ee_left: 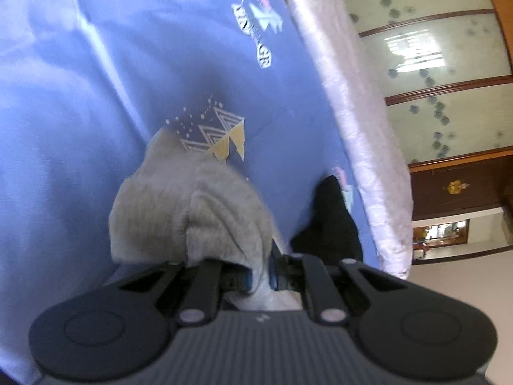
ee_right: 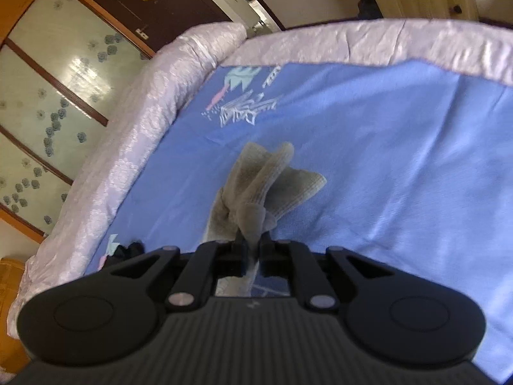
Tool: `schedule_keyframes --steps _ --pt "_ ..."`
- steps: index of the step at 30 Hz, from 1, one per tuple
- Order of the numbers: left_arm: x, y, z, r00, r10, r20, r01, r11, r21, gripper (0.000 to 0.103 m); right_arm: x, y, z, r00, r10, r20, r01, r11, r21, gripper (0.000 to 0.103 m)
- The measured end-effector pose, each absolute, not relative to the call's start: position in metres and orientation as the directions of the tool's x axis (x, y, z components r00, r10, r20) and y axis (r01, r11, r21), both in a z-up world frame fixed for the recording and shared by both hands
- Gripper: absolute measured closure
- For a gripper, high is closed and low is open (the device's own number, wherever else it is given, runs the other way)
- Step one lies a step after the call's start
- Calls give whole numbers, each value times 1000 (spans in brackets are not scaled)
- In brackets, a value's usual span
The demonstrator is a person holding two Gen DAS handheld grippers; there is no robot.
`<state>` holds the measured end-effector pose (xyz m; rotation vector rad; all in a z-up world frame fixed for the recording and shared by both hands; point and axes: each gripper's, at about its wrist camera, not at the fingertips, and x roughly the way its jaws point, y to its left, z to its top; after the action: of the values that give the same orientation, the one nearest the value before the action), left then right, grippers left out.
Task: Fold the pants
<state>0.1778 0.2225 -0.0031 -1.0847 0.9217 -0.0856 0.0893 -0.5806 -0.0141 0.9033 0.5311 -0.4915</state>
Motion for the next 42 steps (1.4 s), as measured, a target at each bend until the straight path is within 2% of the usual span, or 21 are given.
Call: schedule_keyframes --steps 5,7,9,11,12,14,16,18,19,21,22,24,28,33,35,36,39,42 --pt "132 233 -18 597 -481 -642 -372 543 -753 94 31 -572 -15 772 -163 -615 587 553 591 94" --pt "107 236 -40 557 -473 -683 -395 572 -719 89 9 -569 -31 753 -160 -639 604 554 573 93" --pt "92 235 -68 483 -471 -739 -455 585 -671 82 -11 -570 -54 710 -166 -685 650 530 545 88" --pt "82 232 -91 419 -495 -761 -490 583 -648 80 -29 -576 -79 654 -166 -738 715 453 532 71" --pt "77 232 -98 402 -502 -766 -501 580 -643 74 -43 -579 -88 668 -171 -724 721 392 572 70" --pt "67 239 -98 427 -520 -739 -494 551 -673 63 -68 -581 -91 714 -183 -676 696 286 658 54" --pt "63 252 -87 467 -502 -728 -487 541 -686 44 -87 -573 -82 701 -274 -658 713 249 656 51" --pt "57 268 -75 528 -479 -702 -460 533 -710 37 -99 -557 -68 673 -360 -646 738 271 618 50" --pt "55 276 -72 558 -473 -682 -450 519 -727 29 -103 -547 -62 680 -382 -626 732 294 615 50" --pt "51 294 -67 609 -452 -652 -442 489 -752 17 -104 -526 -49 743 -363 -562 669 387 635 50" --pt "50 299 -67 620 -442 -648 -444 483 -754 16 -99 -512 -41 776 -337 -533 630 450 632 50" --pt "53 303 -72 618 -459 -638 -442 468 -765 16 -80 -481 -28 829 -248 -501 544 563 622 50" --pt "51 293 -95 593 -548 -590 -407 428 -807 16 -1 -394 -15 855 113 -506 271 735 622 50" --pt "53 281 -123 598 -627 -499 -390 316 -865 14 104 -243 -11 703 462 -541 -73 803 591 50" --pt "60 278 -129 619 -628 -472 -362 305 -881 18 143 -190 -14 622 550 -557 -161 786 596 51" --pt "63 278 -131 631 -616 -471 -356 310 -882 26 159 -162 -16 581 585 -566 -200 777 597 51" --pt "75 284 -137 657 -574 -489 -375 315 -872 61 192 -86 -28 478 627 -615 -271 772 576 52" --pt "85 295 -134 684 -539 -491 -360 336 -870 73 221 -29 -51 418 589 -691 -269 807 525 53"
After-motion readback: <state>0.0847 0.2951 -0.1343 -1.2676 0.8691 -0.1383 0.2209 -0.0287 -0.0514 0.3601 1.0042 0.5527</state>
